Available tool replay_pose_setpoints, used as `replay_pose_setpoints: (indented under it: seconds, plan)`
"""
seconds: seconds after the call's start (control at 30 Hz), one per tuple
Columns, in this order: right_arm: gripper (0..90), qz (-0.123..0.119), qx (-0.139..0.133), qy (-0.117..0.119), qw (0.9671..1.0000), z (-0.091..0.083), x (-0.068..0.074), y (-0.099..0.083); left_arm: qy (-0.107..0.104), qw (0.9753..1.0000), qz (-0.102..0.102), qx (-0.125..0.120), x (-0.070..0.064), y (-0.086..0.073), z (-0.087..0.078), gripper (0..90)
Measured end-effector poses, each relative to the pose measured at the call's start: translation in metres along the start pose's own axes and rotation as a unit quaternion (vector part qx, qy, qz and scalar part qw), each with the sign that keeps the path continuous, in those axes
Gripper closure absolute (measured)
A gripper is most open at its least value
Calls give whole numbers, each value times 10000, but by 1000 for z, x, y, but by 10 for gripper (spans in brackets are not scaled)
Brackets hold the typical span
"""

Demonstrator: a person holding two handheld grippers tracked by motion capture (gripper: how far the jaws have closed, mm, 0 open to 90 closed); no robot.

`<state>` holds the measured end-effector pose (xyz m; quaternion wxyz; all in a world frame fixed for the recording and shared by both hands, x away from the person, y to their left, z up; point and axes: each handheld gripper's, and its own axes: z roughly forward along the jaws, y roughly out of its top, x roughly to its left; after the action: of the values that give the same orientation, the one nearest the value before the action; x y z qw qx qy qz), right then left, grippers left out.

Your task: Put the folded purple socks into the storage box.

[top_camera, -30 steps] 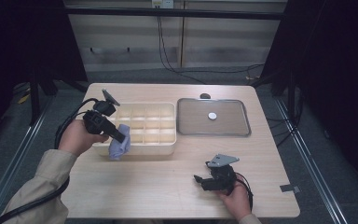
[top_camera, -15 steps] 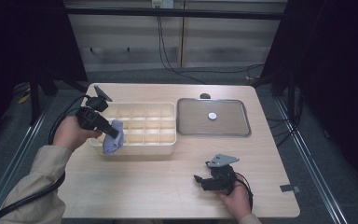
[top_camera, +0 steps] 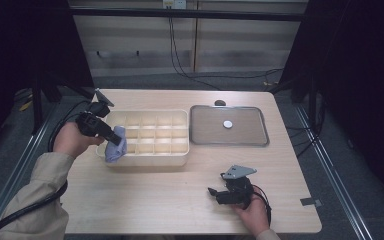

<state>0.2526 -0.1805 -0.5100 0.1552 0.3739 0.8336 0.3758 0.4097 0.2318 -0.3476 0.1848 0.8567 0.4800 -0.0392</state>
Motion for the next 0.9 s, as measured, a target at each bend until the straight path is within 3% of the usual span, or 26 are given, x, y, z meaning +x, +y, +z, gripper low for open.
replay_pose_setpoints:
  seconds: [0.4, 0.9]
  plan:
    - [286, -13, -4, 2, 10000, 0, 0, 0, 115, 9998, -174, -75, 15, 2, 2, 753]
    - [286, 0, 3, 3, 10000, 0, 0, 0, 311, 9989, -344, 12, 32, 1, 13, 751]
